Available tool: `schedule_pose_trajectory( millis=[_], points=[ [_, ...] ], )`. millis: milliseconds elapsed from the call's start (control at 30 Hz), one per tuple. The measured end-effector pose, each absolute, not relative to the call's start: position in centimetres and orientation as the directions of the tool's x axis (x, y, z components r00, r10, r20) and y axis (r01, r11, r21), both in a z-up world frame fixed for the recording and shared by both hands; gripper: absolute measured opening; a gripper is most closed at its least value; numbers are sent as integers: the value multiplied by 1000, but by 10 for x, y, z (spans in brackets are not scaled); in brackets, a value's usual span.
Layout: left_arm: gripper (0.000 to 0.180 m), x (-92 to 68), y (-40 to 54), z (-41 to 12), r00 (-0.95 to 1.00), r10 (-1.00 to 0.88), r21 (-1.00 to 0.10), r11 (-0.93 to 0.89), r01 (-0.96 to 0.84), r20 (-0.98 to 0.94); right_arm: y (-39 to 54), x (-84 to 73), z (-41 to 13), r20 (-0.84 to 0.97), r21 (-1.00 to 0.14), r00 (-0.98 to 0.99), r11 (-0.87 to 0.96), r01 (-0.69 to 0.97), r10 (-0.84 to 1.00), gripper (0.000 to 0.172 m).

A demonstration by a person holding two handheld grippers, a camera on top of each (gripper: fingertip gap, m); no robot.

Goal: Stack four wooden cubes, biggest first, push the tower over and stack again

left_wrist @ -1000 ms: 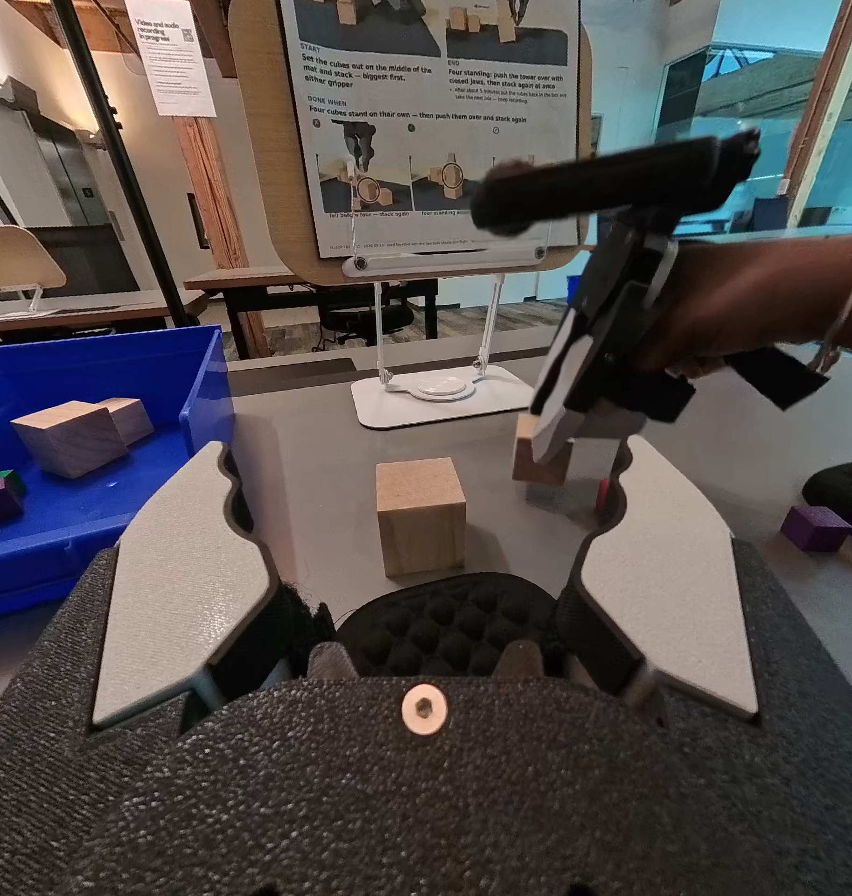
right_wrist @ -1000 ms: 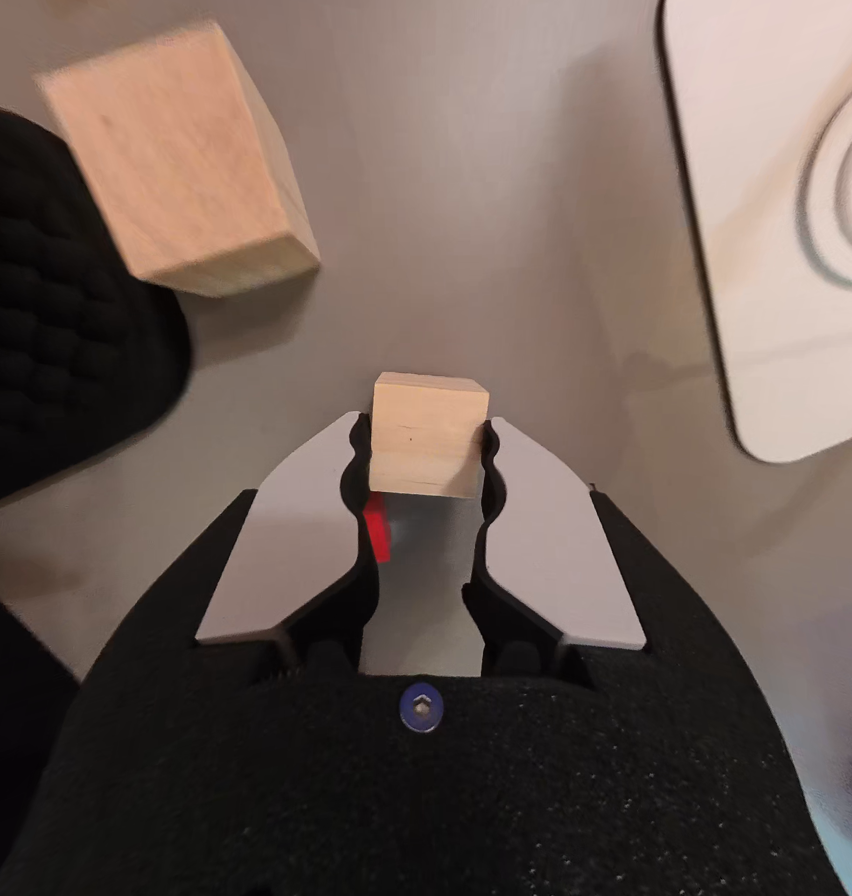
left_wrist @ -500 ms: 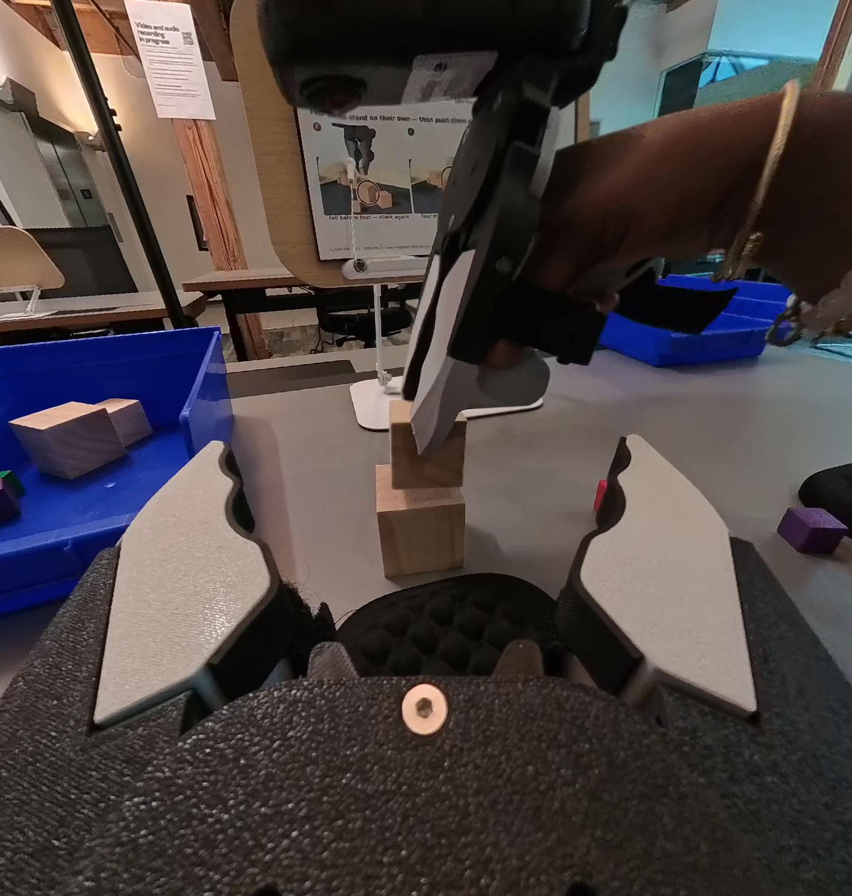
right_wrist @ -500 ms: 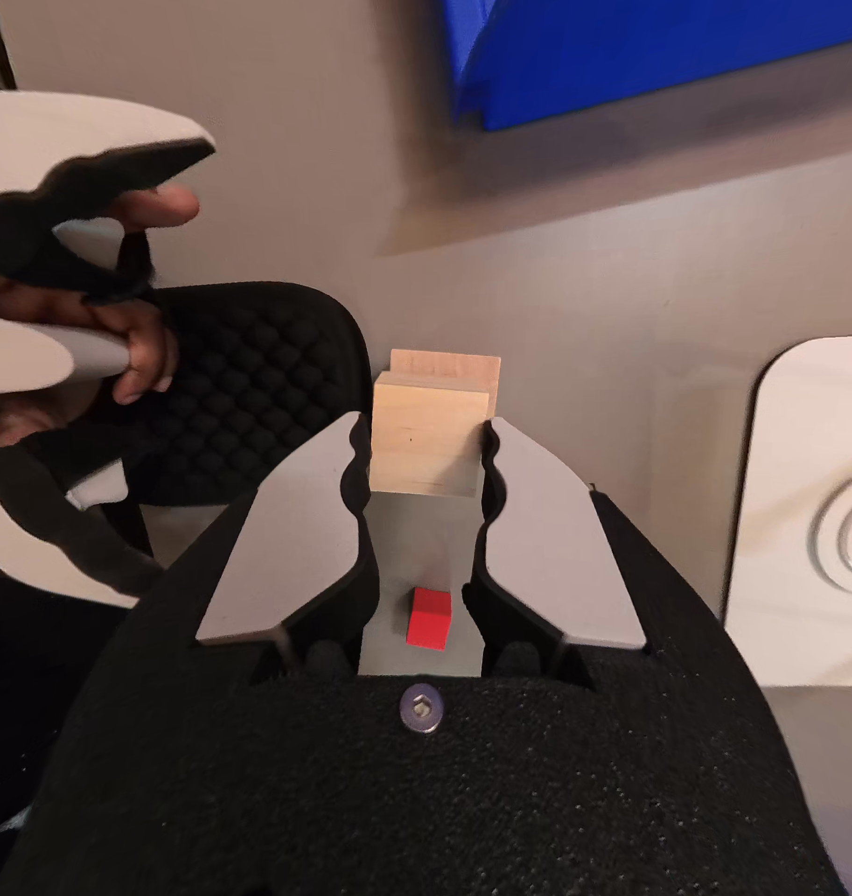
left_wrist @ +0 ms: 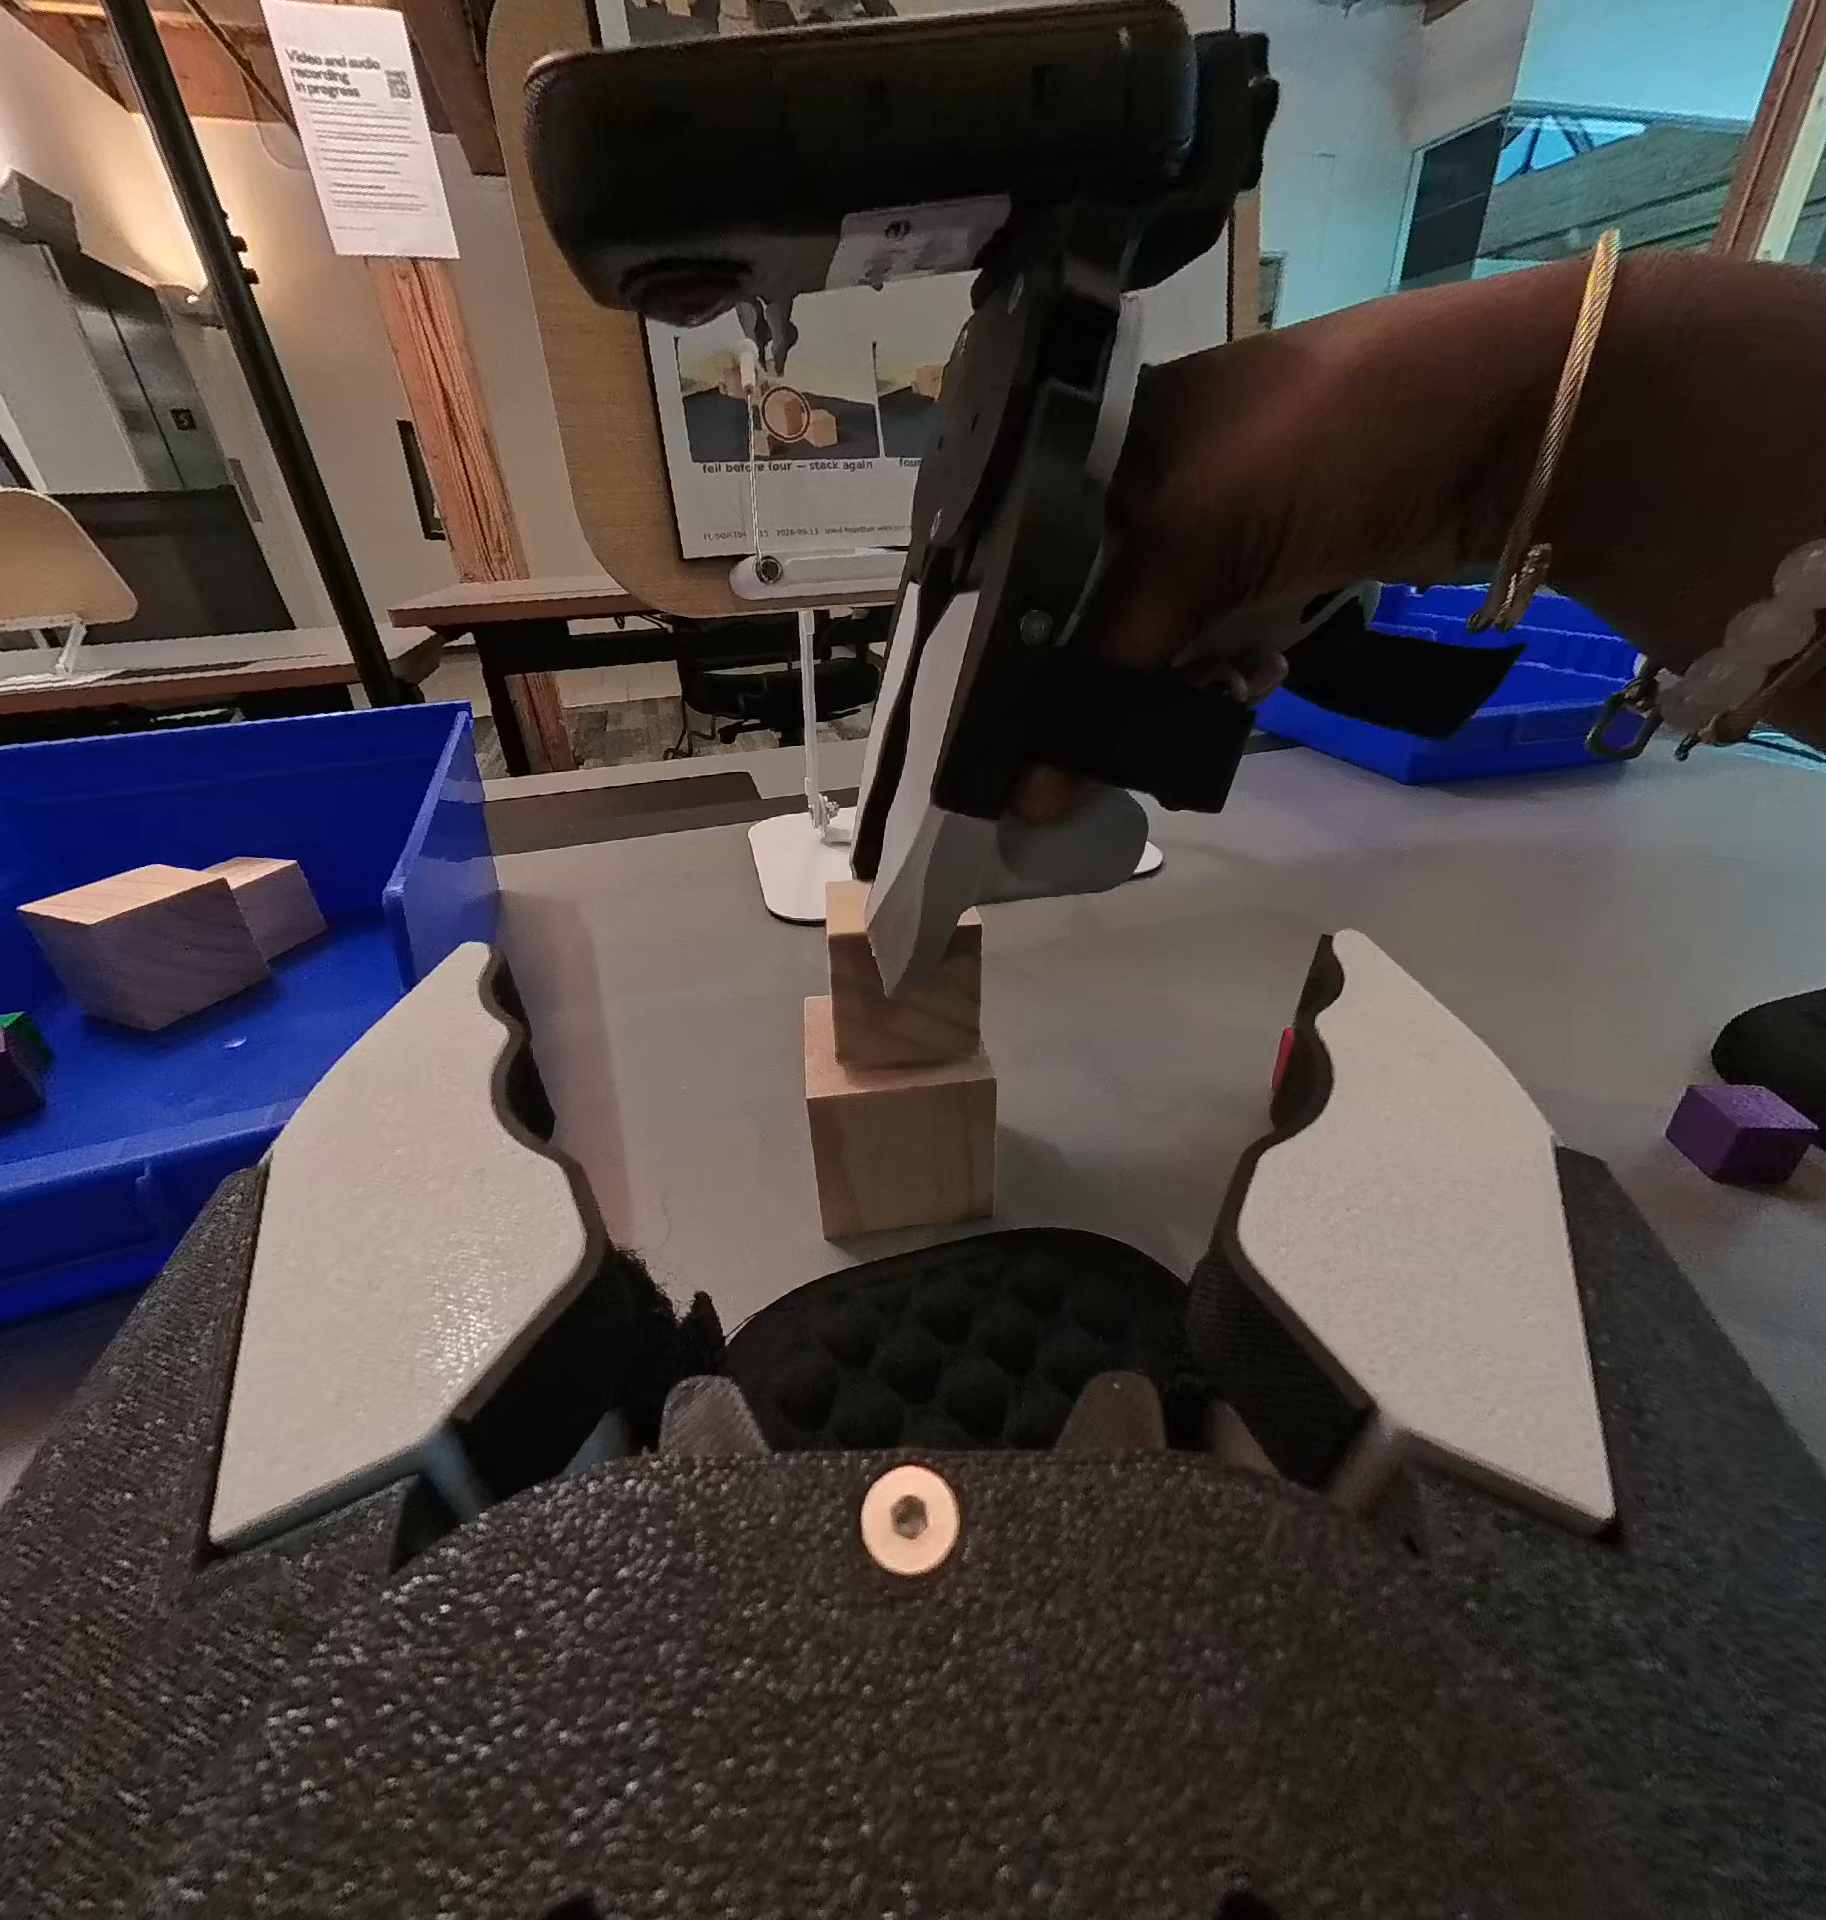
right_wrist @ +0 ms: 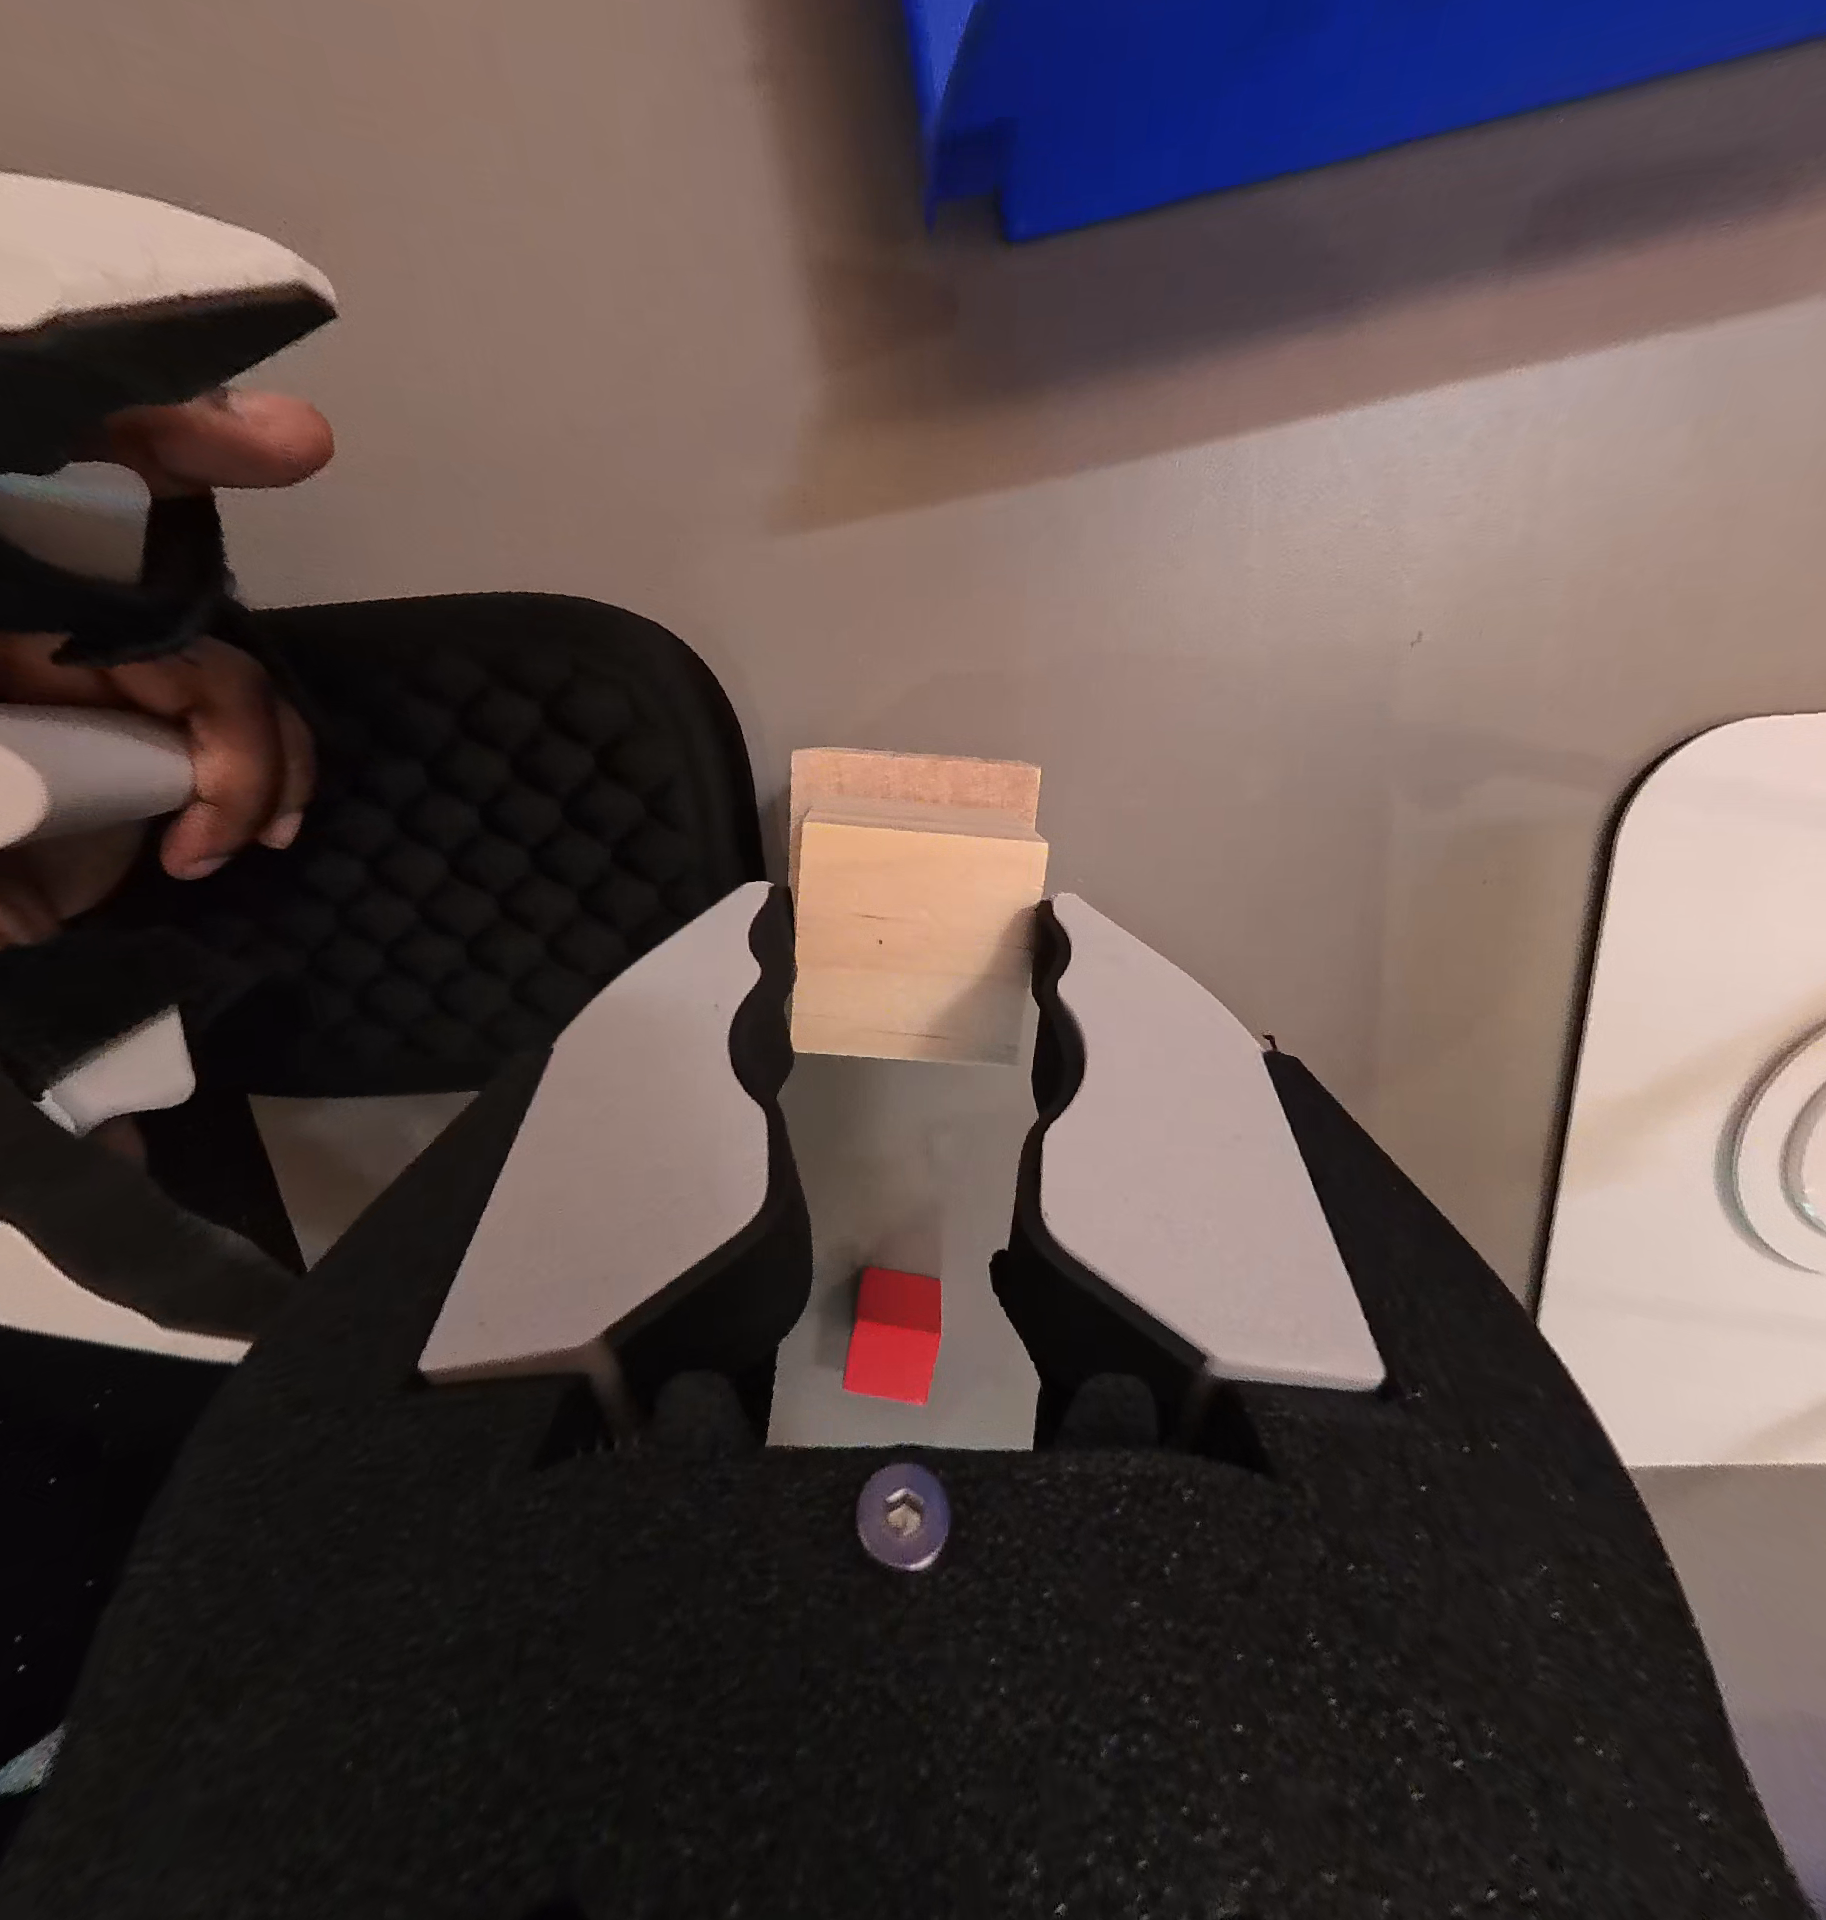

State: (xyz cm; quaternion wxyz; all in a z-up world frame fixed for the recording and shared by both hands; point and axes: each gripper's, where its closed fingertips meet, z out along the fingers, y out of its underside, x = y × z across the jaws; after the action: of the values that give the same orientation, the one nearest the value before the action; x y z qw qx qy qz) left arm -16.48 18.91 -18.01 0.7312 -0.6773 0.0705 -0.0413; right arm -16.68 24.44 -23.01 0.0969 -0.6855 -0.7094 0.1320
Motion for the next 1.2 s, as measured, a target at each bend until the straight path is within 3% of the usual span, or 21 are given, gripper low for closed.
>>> schedule_pose_trajectory(
  millis=[1200],
  points=[
    [132, -164, 189, -180, 986, -161, -996, 83, -39, -52, 244, -170, -229, -14, -333, -64, 56, 941, 998, 47]
  ],
)
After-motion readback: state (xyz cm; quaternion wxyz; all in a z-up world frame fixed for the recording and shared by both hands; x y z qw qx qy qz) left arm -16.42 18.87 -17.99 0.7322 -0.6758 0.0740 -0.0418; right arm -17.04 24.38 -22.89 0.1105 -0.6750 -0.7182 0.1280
